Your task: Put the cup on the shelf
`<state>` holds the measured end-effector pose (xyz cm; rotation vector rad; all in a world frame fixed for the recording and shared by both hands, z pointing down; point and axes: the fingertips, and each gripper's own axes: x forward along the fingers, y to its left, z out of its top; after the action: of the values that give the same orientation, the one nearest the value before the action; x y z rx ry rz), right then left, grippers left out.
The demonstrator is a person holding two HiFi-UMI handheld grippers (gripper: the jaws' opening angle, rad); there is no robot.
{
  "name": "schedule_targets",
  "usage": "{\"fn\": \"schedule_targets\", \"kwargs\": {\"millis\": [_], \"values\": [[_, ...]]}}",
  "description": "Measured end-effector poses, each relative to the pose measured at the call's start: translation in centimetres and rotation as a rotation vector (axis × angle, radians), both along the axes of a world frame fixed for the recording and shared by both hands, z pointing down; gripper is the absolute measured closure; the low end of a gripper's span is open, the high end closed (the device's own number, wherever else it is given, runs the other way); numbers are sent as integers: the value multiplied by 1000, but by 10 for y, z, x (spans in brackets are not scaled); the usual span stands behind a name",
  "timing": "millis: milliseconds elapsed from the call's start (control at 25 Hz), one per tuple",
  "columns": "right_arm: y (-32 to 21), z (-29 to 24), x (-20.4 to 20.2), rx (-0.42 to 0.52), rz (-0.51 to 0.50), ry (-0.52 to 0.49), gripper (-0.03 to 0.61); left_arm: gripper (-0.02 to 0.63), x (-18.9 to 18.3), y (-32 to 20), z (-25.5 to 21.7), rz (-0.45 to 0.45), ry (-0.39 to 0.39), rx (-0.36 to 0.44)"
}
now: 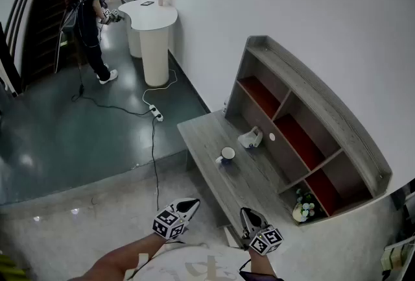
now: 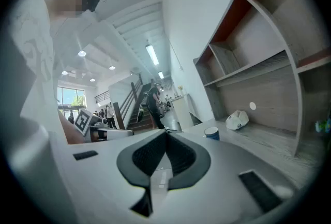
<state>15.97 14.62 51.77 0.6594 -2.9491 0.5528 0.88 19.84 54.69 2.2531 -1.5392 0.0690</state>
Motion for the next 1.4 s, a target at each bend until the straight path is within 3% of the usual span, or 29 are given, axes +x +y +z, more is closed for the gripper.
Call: {"fn": "schedule_targets", "kwargs": {"millis": [560, 1400], "values": [[29, -2, -7, -3, 36, -26, 575, 612, -9, 31, 3, 20, 0, -10], [69, 16, -53, -42, 66, 23, 574, 612, -63, 82, 16, -19, 4, -28]]}}
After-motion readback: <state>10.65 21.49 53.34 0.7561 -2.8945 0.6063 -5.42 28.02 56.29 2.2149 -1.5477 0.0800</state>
